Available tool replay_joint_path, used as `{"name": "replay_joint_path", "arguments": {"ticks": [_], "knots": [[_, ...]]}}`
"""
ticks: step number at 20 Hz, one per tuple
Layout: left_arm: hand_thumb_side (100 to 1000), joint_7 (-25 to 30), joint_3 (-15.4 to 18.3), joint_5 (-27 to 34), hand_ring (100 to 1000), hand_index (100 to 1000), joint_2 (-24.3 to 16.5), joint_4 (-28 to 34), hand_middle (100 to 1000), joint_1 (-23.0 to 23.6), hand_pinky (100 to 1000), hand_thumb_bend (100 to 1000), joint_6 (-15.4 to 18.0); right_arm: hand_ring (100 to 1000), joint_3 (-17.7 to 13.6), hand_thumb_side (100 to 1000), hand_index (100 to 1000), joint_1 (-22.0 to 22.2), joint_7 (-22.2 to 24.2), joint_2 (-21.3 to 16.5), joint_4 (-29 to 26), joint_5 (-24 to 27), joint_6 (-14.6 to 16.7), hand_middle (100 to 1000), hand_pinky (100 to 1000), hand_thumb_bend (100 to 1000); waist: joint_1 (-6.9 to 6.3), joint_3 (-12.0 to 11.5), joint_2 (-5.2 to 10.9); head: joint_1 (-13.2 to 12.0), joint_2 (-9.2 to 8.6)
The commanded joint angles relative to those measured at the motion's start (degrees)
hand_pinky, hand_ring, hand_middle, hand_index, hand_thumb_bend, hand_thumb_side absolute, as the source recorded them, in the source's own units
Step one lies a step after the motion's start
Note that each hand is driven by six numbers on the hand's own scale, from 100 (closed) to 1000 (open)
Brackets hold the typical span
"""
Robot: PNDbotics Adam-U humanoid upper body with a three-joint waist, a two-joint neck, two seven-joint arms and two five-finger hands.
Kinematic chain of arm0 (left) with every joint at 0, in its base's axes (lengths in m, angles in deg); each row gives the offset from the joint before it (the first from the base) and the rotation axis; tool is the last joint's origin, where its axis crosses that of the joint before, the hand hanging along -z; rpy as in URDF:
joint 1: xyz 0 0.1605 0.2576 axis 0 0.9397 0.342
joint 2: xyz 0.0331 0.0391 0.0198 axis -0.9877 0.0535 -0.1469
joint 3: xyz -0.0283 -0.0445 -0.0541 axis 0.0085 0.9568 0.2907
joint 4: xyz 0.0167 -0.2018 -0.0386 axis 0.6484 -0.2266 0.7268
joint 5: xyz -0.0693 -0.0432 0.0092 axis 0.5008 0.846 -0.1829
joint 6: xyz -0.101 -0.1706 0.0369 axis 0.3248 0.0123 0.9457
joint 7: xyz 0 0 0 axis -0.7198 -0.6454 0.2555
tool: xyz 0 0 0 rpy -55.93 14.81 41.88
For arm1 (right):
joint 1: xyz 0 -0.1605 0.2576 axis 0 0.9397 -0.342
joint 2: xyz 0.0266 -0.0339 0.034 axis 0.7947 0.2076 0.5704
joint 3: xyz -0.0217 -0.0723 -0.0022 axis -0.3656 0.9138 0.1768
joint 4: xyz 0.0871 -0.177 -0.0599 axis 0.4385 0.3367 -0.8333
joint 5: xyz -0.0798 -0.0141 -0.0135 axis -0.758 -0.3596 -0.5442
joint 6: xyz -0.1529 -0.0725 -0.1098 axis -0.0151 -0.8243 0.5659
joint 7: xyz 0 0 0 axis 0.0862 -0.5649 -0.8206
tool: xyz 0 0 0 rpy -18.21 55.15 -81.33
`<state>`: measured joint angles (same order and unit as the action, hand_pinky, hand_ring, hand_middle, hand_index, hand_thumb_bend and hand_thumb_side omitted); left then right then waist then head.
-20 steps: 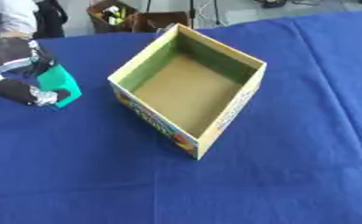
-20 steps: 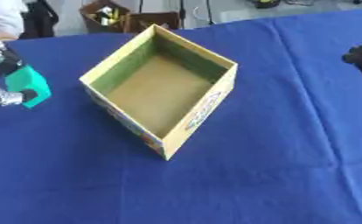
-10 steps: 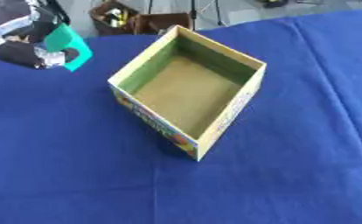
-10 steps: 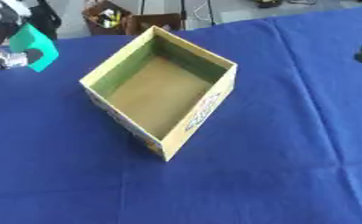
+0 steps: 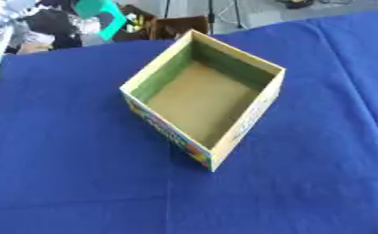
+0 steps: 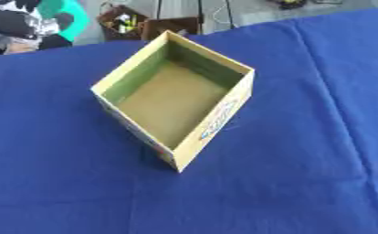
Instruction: Pick up objects on the table and place them in the box.
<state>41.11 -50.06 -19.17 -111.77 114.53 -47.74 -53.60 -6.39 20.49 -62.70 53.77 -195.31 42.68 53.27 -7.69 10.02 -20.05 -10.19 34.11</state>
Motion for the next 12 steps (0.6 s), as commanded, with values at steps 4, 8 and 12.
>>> {"name": "replay_joint_path", "arguments": {"ticks": [4, 8, 12], "knots": [[851, -5.69, 1.85, -7.81, 329, 479, 2.71, -1.04, 354, -2.37, 290, 100, -2.17, 920, 1.16, 858, 861, -2.08, 1.36, 0.9, -0.79, 1.71, -1.45, 726, 973, 100, 0.12, 0.91, 0.73, -2.53, -1.24], [852, -9.22, 1.84, -12.62, 328, 480, 4.25, -2.92, 353, -3.14, 291, 100, -2.7, 921, 1.31, 860, 863, -2.42, 1.76, 1.28, -0.79, 2.01, -1.72, 726, 975, 100, -0.05, 1.76, 0.4, -3.42, -1.87], [846, -11.42, 1.5, -13.77, 321, 477, 5.63, -4.09, 348, -3.59, 286, 100, -2.47, 922, 1.28, 866, 867, -2.52, 1.81, 1.63, -0.79, 1.85, -2.01, 725, 977, 100, -0.24, 2.37, 0.09, -3.52, -2.39]]}}
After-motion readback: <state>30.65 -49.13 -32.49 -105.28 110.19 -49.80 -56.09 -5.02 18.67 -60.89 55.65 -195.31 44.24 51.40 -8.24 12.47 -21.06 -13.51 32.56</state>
